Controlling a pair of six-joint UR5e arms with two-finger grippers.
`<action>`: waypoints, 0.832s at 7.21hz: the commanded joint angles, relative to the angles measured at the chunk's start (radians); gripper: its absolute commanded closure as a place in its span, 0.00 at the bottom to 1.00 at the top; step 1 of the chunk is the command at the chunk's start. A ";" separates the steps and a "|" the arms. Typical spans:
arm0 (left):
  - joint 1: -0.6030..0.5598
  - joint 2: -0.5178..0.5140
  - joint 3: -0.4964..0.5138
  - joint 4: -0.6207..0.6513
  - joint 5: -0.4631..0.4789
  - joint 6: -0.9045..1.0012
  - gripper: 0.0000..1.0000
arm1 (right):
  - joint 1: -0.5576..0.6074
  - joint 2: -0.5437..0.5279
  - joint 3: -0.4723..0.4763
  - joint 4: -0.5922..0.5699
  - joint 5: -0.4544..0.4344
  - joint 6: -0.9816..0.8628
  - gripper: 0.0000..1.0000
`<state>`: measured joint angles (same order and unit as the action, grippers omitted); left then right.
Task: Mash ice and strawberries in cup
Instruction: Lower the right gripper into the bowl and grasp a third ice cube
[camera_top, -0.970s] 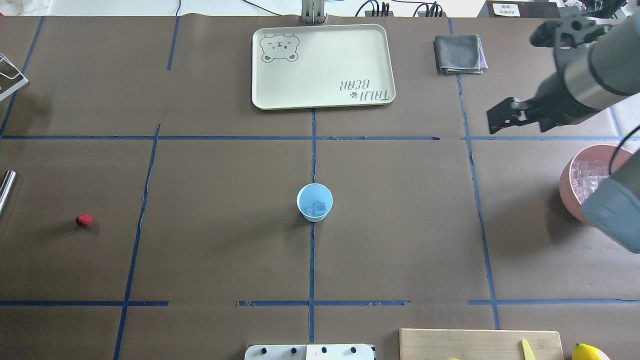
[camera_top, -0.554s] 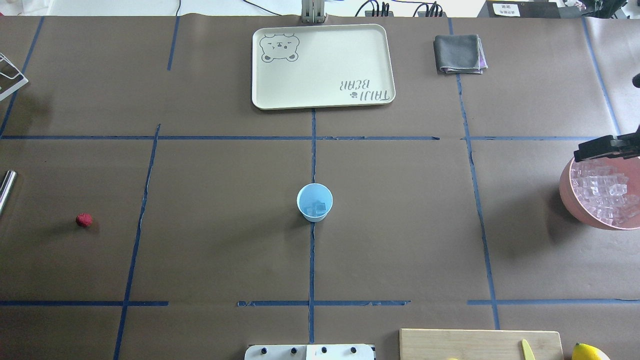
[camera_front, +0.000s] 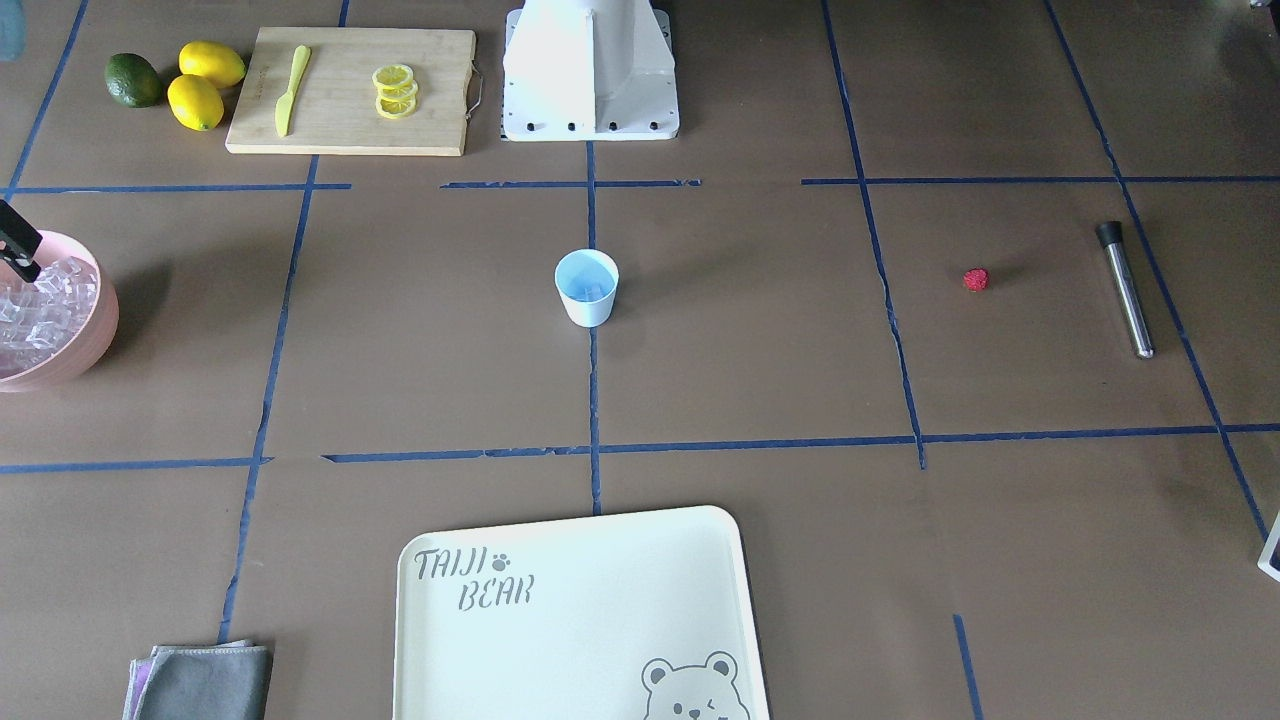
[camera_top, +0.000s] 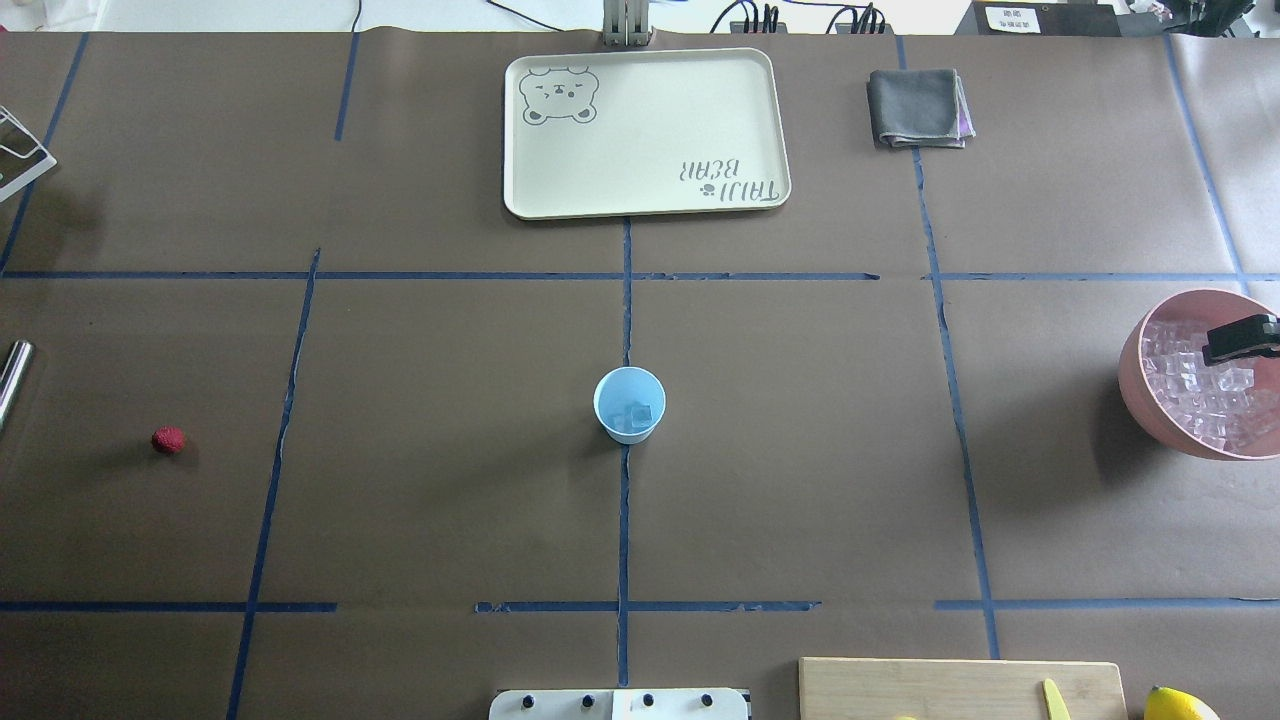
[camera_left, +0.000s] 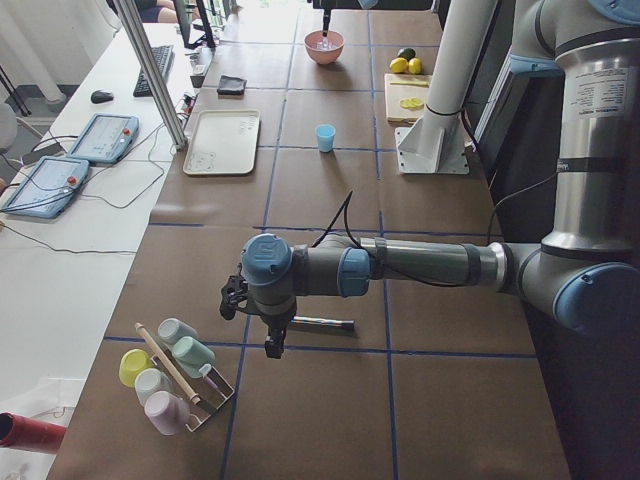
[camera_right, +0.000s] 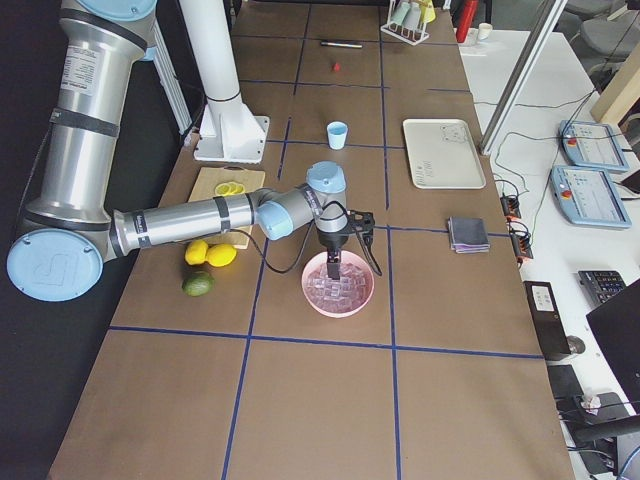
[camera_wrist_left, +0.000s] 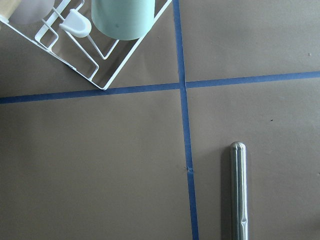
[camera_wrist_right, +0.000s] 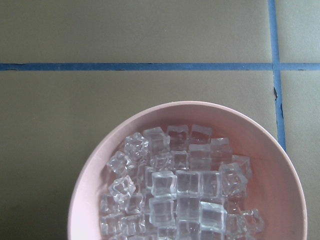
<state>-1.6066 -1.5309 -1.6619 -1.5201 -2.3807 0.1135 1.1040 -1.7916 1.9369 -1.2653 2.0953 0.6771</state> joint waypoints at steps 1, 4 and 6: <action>-0.001 0.000 -0.001 0.000 0.000 0.001 0.00 | -0.004 0.012 -0.059 0.000 0.000 -0.004 0.01; -0.001 0.002 -0.012 0.002 0.002 0.000 0.00 | -0.023 0.035 -0.121 0.001 0.000 -0.004 0.01; -0.001 0.002 -0.016 0.002 0.002 0.000 0.00 | -0.033 0.035 -0.128 0.001 -0.001 -0.001 0.03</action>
<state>-1.6076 -1.5295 -1.6756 -1.5187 -2.3794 0.1136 1.0793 -1.7574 1.8163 -1.2641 2.0951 0.6749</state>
